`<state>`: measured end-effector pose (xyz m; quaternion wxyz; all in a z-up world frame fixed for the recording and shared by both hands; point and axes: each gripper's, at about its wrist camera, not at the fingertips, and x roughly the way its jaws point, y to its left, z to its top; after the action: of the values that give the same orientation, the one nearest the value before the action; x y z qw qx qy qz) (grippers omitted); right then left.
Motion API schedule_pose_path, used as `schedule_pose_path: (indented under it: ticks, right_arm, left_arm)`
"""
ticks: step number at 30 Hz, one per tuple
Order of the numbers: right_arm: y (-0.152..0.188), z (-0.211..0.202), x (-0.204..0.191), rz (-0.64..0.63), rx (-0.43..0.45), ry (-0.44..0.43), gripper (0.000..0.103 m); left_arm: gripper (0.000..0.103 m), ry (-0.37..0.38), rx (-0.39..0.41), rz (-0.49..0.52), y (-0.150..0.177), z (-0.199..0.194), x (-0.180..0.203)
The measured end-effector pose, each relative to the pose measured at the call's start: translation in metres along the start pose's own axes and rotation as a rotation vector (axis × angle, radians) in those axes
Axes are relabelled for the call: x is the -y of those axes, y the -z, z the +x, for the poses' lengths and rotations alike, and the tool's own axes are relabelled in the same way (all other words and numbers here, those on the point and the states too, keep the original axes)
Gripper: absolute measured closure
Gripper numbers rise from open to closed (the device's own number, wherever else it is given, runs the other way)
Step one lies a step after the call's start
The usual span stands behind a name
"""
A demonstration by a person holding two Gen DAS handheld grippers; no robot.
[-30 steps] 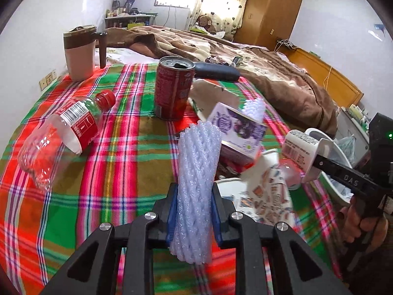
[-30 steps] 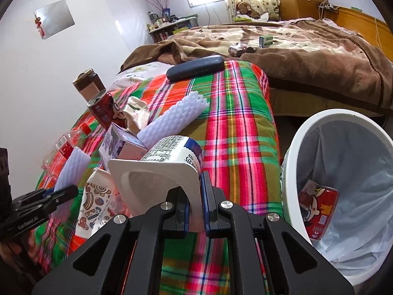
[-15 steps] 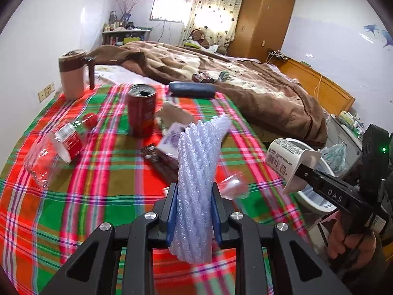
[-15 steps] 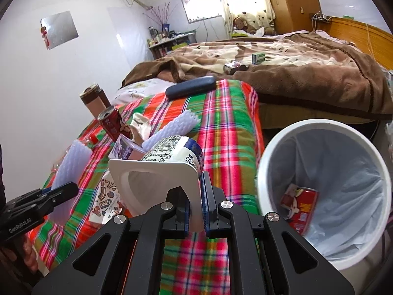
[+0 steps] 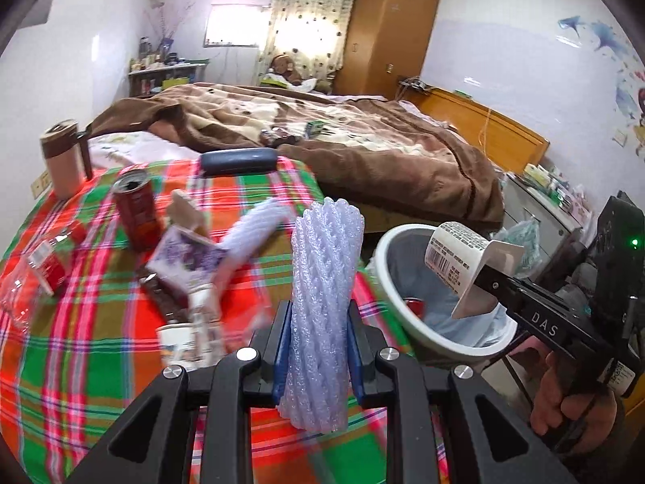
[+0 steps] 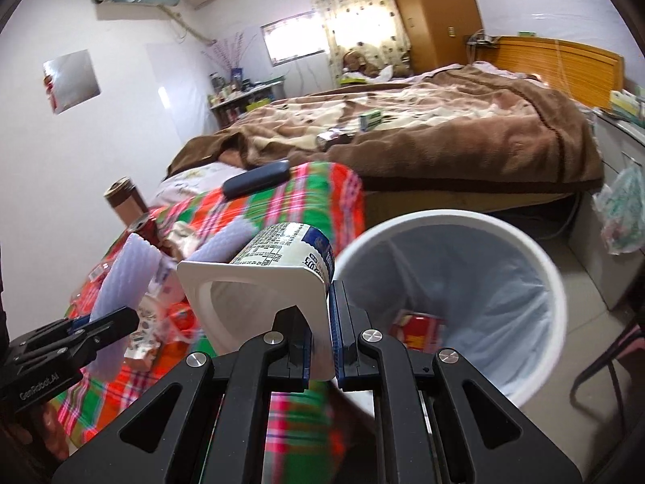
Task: Collect trash
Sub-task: 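Carry the yogurt cup with the right tool while the left tool carries the foam sleeve to the bin, then open the left tool to drop the foam sleeve while the right tool drops the yogurt cup into the bin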
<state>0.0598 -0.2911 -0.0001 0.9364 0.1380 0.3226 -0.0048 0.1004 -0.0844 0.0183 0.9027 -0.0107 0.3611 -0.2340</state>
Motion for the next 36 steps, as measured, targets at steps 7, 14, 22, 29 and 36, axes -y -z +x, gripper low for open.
schedule_pose_path:
  ticks: [7, 14, 22, 29, 36]
  right_arm:
    - [-0.001, -0.005, 0.026, 0.041, 0.014, 0.062, 0.094]
    - [0.000, -0.005, 0.049, 0.072, 0.005, 0.125, 0.094]
    - [0.001, 0.002, 0.073, 0.087, -0.031, 0.186, 0.094]
    - [0.006, 0.014, 0.087, 0.080, -0.092, 0.233, 0.094]
    - [0.009, 0.016, 0.095, 0.095, -0.127, 0.228, 0.091]
  left_arm:
    - [0.078, 0.006, -0.006, 0.074, -0.003, 0.016, 0.043]
    - [0.078, 0.045, -0.026, 0.126, -0.004, 0.036, 0.077]
    - [0.078, 0.086, -0.059, 0.174, -0.005, 0.063, 0.110]
    - [0.078, 0.103, -0.090, 0.185, -0.004, 0.084, 0.125]
    - [0.063, 0.099, -0.108, 0.172, -0.004, 0.096, 0.125]
